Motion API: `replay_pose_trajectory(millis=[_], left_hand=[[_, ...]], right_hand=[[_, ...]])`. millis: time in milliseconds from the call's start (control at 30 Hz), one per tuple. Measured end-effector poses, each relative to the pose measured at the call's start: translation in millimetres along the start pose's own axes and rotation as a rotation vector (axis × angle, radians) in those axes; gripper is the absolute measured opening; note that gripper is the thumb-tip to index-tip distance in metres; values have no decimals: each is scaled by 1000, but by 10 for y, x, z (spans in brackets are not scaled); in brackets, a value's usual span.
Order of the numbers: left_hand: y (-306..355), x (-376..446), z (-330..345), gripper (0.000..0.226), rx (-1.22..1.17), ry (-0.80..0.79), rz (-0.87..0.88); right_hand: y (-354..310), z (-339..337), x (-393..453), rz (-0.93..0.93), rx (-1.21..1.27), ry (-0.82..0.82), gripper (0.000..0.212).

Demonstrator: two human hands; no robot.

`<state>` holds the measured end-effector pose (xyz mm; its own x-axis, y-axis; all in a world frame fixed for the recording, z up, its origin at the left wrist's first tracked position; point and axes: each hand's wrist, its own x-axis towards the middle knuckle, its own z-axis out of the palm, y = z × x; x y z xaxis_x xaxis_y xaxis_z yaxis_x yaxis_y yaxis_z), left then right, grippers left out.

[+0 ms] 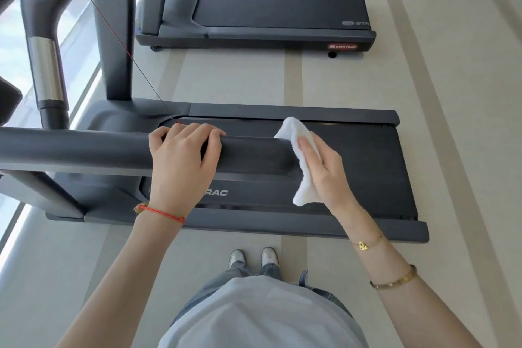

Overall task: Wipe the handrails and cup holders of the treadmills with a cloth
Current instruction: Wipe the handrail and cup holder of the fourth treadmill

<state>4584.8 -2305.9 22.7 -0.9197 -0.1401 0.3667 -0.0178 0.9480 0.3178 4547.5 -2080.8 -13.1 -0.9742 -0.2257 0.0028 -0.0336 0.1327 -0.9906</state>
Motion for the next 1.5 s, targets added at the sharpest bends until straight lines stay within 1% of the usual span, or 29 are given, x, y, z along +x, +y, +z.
replay_pose_trajectory(millis=[67,100,167,200,233,267,300,367,433,500,600,667,733,767,833,867,900,967,1067,1100,1167,1233,1333,1400,1500], left_hand=[[4,8,2,33,11,0,-7],[8,8,1,34,14,1,-11],[9,11,-2,34,18,4,-14],[8,12,-3,34,22,3,-14],[9,9,-5,34,24,0,-14],[14,6,-8,35,22,-4,-15],[20,4,-11,35,19,-7,-16],[21,-1,-20,36,24,-15,-20],[23,-3,-26,35,16,-18,-19],[24,-2,-28,34,8,-19,-18],[18,-1,-28,33,4,-13,-18],[19,4,-25,33,3,-14,-21],[17,4,-23,34,10,-16,-20],[15,4,-23,34,13,-18,-16],[15,-1,-20,35,9,-17,-12],[14,-3,-21,35,7,-15,-13],[14,-1,-21,35,5,-12,-14],[18,1,-20,35,5,-5,-15],[15,5,-16,35,9,-7,-15],[11,5,-16,35,7,-8,-15],[2,6,-17,36,5,-15,-12],[-9,6,-20,35,-2,-29,-6],[-43,-2,-37,29,-41,-26,10],[-91,-7,-71,23,-88,-1,4],[-227,-32,-139,22,-37,28,-10]], right_hand=[[5,54,-127,-96,-39,37,13],[-4,89,-168,-146,-100,55,19],[-98,184,-160,-285,-321,61,32],[-165,235,-109,-345,-430,45,32],[-235,276,-37,-358,-518,25,30],[-301,290,45,-331,-577,2,28],[-348,274,117,-279,-585,-33,25],[-335,206,165,-191,-471,-55,24],[-233,156,39,-190,-326,37,20],[-121,163,-147,-225,-250,119,26],[-22,209,-293,-303,-330,148,40],[-96,232,-249,-335,-419,139,37],[-242,238,-89,-252,-496,102,26],[-311,217,26,-166,-502,42,25],[-397,131,243,35,-387,-134,33],[-408,82,304,109,-305,-188,34],[-393,39,320,161,-232,-203,33],[-297,-9,228,180,-134,-138,25],[-185,60,-27,26,-125,15,17],[-180,85,-87,-27,-164,29,16],[-213,127,-135,-141,-344,31,24],[-270,161,-102,-245,-573,-8,33],[-404,242,23,-385,-844,-106,44],[-491,333,127,-437,-981,-182,50],[-596,506,243,-467,-1115,-251,56]])
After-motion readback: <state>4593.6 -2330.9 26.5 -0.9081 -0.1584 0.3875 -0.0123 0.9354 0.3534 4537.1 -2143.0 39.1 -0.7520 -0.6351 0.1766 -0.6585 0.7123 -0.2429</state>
